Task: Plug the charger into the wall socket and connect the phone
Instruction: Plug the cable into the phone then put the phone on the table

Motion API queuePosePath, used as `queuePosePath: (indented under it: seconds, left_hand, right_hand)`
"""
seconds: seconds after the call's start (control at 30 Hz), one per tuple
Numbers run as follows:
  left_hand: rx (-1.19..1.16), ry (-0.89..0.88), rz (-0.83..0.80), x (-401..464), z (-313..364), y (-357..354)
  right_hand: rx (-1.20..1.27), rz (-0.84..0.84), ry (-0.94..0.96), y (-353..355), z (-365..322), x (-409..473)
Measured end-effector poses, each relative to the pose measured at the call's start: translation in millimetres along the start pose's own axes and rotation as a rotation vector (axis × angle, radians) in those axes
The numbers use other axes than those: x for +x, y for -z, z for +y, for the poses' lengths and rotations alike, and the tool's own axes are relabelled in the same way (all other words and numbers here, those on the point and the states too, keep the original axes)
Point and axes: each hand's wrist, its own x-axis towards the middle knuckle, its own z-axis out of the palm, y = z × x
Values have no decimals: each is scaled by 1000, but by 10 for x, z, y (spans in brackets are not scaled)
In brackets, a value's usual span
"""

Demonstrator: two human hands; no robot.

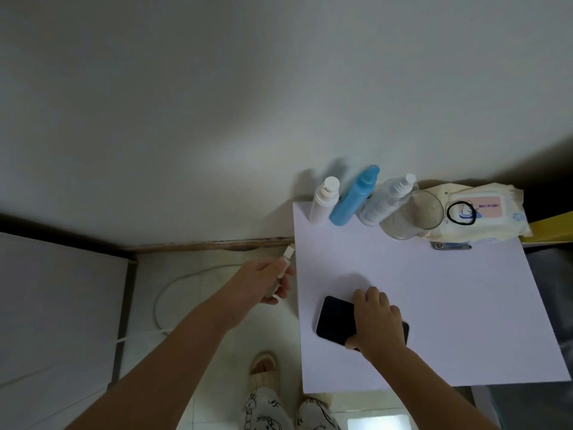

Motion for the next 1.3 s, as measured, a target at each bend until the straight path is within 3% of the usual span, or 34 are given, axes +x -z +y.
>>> queuePosePath:
  seconds: [0.3,0.47,0.6,0.83,1.3]
  left_hand:
    - [-32,-37,0,-272,103,-16]
    - [47,-49,-26,-516,286,-31]
    - [101,-84,-58,-729,463,-49]
    - [126,-209,-133,-1060,803,-103]
    - [87,-242,-121,-1277,1118,-73]
  right_hand:
    - [384,-22,13,173,112,-172]
    - [989,159,-69,657,133,-377]
    - [1589,159,-108,1186,80,-541]
    - [2153,278,-183,1815,-1,-689]
    - [2214,344,-145,2043,-163,-785]
